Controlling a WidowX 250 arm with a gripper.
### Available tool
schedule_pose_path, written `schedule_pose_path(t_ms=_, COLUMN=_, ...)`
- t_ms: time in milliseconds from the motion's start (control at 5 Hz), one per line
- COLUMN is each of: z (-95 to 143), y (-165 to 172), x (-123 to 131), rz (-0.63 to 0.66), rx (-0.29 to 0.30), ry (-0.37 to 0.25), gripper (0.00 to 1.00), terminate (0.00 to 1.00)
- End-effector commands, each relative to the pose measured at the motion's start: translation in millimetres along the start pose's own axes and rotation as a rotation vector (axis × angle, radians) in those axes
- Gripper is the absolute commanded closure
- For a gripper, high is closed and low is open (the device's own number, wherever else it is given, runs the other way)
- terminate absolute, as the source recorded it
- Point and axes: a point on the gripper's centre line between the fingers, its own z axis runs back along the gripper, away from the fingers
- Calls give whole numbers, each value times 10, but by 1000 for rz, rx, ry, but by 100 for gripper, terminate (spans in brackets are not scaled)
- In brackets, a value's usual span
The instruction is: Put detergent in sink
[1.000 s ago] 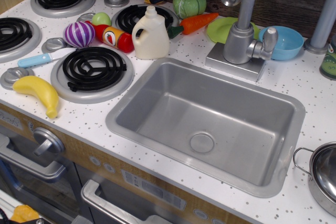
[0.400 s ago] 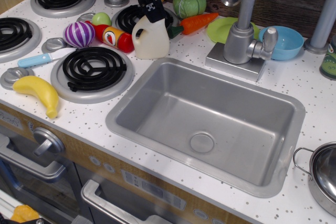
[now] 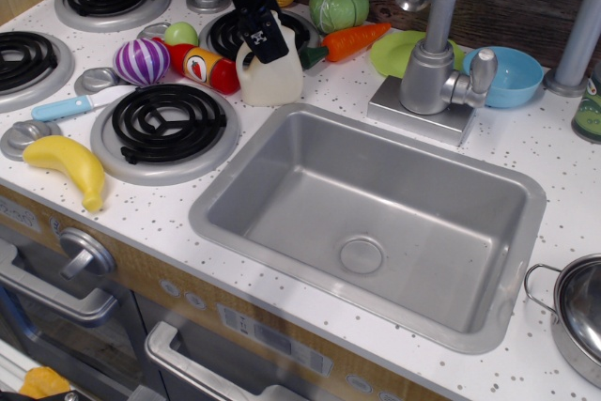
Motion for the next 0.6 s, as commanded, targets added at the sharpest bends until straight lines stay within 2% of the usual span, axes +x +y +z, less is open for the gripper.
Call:
schedule_pose_path(t_ms=0, z=163, y=119, x=50, rz=-44, rx=41, ry=-44, gripper=100, terminate=0)
schedule_pose_path(t_ms=200, z=172, y=126, x=60, rz=-40, rx=28, ry=-39, gripper=100, terminate=0)
schedule_pose_path(t_ms=400, z=374, y=36, x=197, rz=-28, rx=83, ry=16, gripper=100, terminate=0)
